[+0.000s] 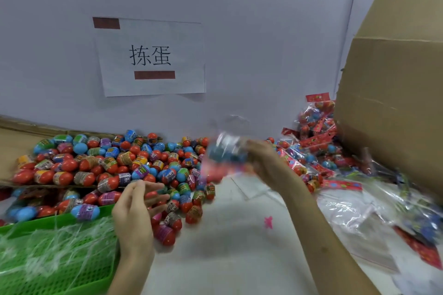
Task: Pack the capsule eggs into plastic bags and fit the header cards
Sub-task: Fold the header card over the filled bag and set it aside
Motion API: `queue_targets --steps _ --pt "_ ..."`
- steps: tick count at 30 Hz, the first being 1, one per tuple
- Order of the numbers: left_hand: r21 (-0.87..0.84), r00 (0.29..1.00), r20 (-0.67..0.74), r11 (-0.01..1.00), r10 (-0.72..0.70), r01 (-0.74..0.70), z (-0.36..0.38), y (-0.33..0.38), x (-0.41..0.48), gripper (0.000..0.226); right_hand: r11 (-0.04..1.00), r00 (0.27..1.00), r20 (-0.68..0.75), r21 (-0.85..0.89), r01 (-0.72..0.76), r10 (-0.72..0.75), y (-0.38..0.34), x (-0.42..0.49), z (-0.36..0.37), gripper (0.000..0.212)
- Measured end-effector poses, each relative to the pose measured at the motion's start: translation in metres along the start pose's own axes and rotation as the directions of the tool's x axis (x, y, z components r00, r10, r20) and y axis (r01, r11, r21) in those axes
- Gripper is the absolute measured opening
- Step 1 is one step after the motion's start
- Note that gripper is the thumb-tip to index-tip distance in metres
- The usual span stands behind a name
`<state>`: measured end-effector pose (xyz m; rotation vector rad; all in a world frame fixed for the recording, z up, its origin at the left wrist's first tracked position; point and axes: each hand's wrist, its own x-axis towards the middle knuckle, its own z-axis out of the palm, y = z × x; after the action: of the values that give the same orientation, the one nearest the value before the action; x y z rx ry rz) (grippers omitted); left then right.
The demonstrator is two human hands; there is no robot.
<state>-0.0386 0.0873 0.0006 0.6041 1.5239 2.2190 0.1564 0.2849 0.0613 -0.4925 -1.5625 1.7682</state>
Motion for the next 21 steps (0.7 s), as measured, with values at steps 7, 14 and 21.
queue_targets --steps 7,14,21 --pt "0.146 0.998 0.061 0.989 -0.009 0.000 0.003 -0.007 0.000 0.027 0.991 0.930 -0.348 -0.097 0.087 -0.116 -0.034 0.021 -0.048 0.091" --pt "0.763 0.936 0.351 0.571 0.030 -0.304 0.005 -0.017 -0.007 0.025 0.937 0.873 -0.432 -0.341 0.075 -0.227 0.040 -0.004 0.003 0.031" --pt "0.806 0.893 0.450 0.434 -0.009 -0.402 0.005 -0.017 -0.012 0.030 0.381 0.944 -0.289 -0.900 -0.211 -0.161 0.070 -0.010 -0.002 0.036"
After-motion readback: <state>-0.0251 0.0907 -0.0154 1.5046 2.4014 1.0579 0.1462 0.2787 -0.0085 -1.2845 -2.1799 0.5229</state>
